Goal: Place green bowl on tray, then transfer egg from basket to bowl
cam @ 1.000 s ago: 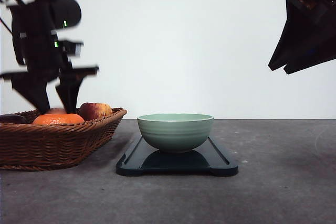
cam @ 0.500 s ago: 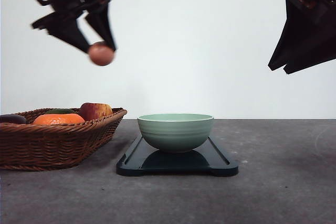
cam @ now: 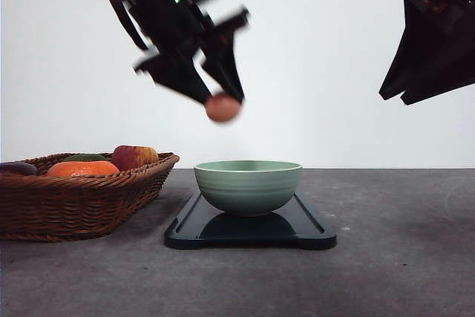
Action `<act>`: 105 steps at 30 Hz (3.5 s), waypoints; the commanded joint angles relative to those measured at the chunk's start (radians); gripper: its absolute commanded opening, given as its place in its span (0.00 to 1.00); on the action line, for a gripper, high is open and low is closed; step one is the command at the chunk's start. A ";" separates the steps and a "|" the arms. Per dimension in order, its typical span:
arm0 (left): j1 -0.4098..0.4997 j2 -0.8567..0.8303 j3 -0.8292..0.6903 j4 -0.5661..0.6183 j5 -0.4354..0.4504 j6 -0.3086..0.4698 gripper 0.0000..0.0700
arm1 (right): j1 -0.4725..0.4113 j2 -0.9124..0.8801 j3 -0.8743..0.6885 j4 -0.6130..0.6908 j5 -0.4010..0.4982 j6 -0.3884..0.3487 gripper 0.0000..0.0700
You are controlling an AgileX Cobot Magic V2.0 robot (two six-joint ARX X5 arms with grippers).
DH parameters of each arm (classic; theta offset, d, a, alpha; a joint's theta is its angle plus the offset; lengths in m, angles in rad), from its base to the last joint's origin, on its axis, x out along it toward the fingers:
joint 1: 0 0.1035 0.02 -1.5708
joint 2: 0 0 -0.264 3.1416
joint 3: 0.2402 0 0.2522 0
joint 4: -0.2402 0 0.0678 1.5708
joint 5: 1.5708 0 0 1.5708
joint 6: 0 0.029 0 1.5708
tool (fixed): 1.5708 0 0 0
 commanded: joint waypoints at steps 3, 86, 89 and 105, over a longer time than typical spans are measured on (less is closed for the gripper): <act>-0.031 0.085 0.023 0.054 -0.030 0.018 0.27 | 0.004 0.007 0.006 0.010 0.002 0.017 0.30; 0.004 -0.259 0.020 -0.304 -0.105 -0.040 0.46 | 0.004 0.007 0.006 -0.028 0.001 0.016 0.30; 0.025 -0.359 -0.091 -0.281 -0.106 -0.063 0.46 | 0.004 0.007 0.006 -0.028 0.001 0.016 0.30; 0.196 -0.861 -0.626 -0.215 -0.106 -0.169 0.46 | 0.004 0.007 0.006 -0.028 0.001 0.016 0.30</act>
